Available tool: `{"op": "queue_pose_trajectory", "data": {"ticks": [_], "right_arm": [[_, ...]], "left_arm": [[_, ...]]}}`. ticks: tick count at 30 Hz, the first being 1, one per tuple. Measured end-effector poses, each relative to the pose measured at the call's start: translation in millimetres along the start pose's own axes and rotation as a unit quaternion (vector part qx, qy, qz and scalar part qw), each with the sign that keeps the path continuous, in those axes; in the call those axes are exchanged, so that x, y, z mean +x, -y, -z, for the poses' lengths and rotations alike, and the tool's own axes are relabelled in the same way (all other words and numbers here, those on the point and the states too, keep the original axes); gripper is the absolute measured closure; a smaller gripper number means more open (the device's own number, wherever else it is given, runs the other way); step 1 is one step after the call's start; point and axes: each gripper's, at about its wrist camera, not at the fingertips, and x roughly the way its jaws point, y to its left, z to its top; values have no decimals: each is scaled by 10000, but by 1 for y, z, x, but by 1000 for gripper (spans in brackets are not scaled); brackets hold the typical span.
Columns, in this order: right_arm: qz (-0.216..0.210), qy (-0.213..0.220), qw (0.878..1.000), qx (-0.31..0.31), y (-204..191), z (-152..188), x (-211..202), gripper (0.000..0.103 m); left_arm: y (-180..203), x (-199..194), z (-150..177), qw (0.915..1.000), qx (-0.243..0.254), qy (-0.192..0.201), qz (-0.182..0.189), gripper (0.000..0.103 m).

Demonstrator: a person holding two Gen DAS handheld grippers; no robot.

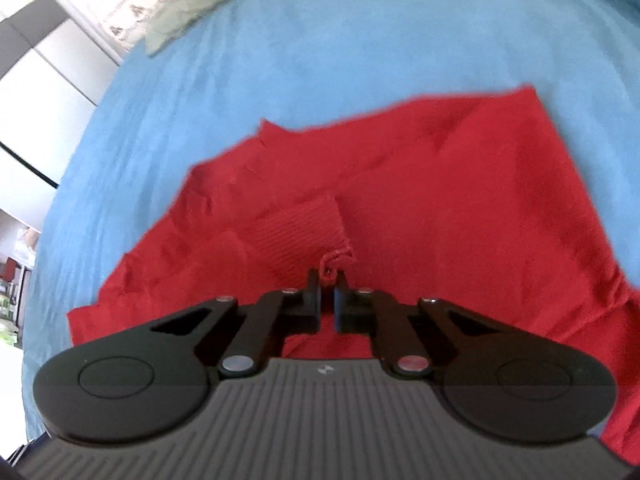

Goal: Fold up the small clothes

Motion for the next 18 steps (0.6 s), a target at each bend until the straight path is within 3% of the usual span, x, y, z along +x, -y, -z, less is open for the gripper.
{"op": "queue_pose_trajectory", "data": {"ticks": [5,9,12,18], "right_arm": [[-215,572,9972,-433,-13,-28,-55,83],[316,1094,9875,-1090,1,-38,-94,83],[638,907,9871,-1156,29,-32,-80,83],[651,386,9921,-1003,68,-6,-34,80]], "left_arm": [[-5,13,2,9998,-26,-92,-172,28],[-8,28,3,9993,-87,-231,-267,28],[-11,38,5,9987,-161,-355,-328,28],[-18,47,8,9976,-268,-477,-414,28]]}}
